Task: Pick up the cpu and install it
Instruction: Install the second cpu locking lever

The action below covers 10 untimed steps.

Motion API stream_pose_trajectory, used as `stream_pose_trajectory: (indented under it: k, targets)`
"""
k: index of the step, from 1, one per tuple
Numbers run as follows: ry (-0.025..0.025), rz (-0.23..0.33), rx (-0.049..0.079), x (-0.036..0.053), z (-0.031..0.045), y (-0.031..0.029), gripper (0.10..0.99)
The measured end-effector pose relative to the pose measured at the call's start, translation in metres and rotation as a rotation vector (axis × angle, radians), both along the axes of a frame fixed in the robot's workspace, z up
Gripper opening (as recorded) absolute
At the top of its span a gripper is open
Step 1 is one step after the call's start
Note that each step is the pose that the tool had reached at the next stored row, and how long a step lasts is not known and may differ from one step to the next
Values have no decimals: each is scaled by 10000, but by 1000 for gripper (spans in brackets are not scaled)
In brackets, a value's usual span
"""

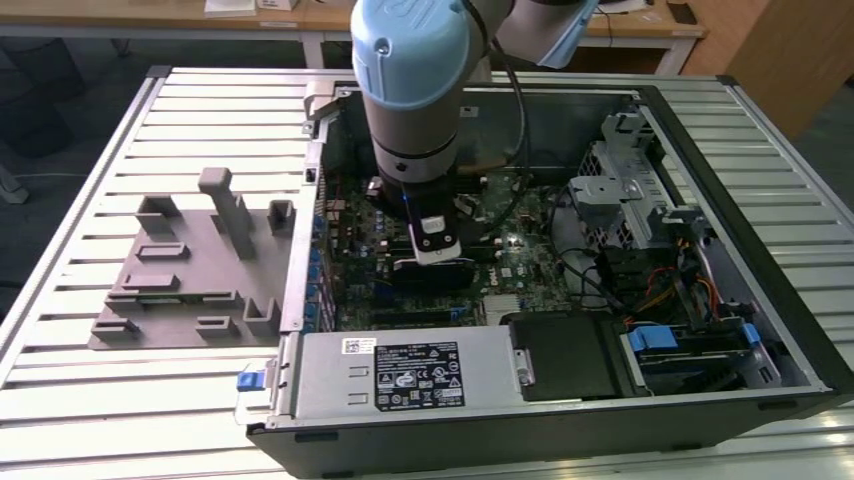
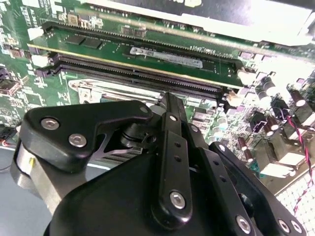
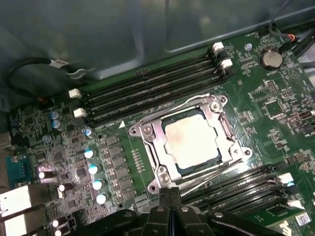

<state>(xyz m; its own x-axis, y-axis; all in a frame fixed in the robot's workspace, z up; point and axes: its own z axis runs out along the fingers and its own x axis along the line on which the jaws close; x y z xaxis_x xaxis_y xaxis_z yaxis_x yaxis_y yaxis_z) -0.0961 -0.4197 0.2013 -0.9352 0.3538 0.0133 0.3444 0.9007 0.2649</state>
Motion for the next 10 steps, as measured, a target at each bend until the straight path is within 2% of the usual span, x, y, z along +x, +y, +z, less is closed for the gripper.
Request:
stream_pose_trajectory:
  k: [10]
  targets:
    - [-24, -8, 422, -28, -60, -12, 106]
